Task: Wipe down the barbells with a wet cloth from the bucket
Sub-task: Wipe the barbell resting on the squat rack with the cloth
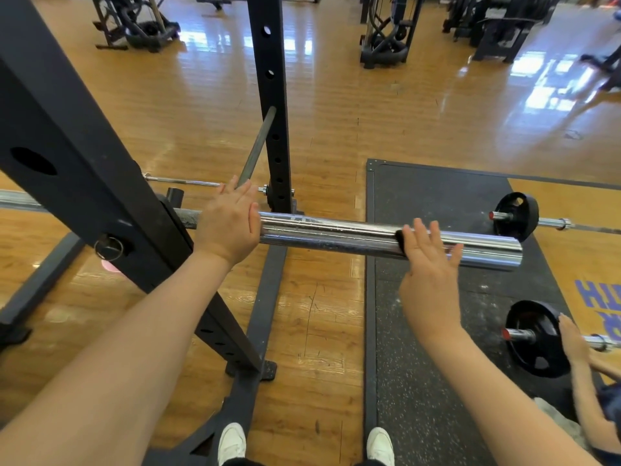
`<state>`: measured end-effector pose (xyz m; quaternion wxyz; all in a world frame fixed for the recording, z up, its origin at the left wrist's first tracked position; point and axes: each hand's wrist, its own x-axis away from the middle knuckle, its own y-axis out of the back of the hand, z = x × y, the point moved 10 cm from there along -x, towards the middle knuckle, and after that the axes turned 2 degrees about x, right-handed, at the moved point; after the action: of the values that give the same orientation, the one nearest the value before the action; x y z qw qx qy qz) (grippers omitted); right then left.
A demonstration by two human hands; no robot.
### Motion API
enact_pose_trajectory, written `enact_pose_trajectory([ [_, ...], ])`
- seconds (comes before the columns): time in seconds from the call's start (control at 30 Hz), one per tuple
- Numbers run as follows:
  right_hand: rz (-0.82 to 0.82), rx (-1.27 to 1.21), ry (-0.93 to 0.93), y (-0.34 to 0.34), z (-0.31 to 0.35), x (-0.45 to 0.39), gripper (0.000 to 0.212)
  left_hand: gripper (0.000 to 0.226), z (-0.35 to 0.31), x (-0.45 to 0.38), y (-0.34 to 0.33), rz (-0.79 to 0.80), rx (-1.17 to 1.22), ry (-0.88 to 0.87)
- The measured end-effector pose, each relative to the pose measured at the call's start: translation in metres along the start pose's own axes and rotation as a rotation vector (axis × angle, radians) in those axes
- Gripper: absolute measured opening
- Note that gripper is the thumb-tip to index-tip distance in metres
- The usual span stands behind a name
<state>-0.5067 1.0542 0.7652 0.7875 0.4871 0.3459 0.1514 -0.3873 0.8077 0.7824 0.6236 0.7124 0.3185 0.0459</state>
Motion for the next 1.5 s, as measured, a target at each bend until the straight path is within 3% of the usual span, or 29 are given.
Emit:
enact_pose_trajectory([
  [0.1, -0.015, -0.018, -0.077, 0.000, -0.002, -0.004, 0.074, 0.062, -0.001, 0.000, 0.000, 0.012, -0.002, -0.008],
  [0.27, 0.030, -0.003, 0.078, -0.012, 0.035, 0.001, 0.077, 0.056, -0.001, 0.000, 0.000, 0.015, -0.025, -0.004],
  [0.5, 0.015, 0.010, -0.089, 0.003, -0.001, -0.007, 0.072, 0.063, 0.000, 0.011, 0.002, 0.042, -0.139, 0.000],
  [0.7, 0.039, 0.025, 0.083, -0.011, 0.036, 0.007, 0.083, 0.055, -0.006, 0.008, 0.002, 0.018, -0.110, -0.097],
  [0.9, 0.035, 0.051, -0.096, -0.001, -0.006, 0.002, 0.079, 0.057, -0.003, -0.009, -0.004, 0.125, -0.052, -0.063],
  [1.1, 0.058, 0.114, 0.103, -0.012, 0.035, 0.003, 0.080, 0.043, 0.003, -0.015, -0.007, 0.170, 0.042, 0.027],
  [1.27, -0.004, 0.077, -0.075, 0.003, -0.003, -0.001, 0.074, 0.041, 0.004, -0.014, -0.007, 0.157, 0.066, 0.011],
  [1.5, -0.020, 0.064, -0.055, -0.008, 0.019, 0.007, 0.076, 0.042, 0.006, -0.015, -0.011, 0.159, 0.095, -0.014],
])
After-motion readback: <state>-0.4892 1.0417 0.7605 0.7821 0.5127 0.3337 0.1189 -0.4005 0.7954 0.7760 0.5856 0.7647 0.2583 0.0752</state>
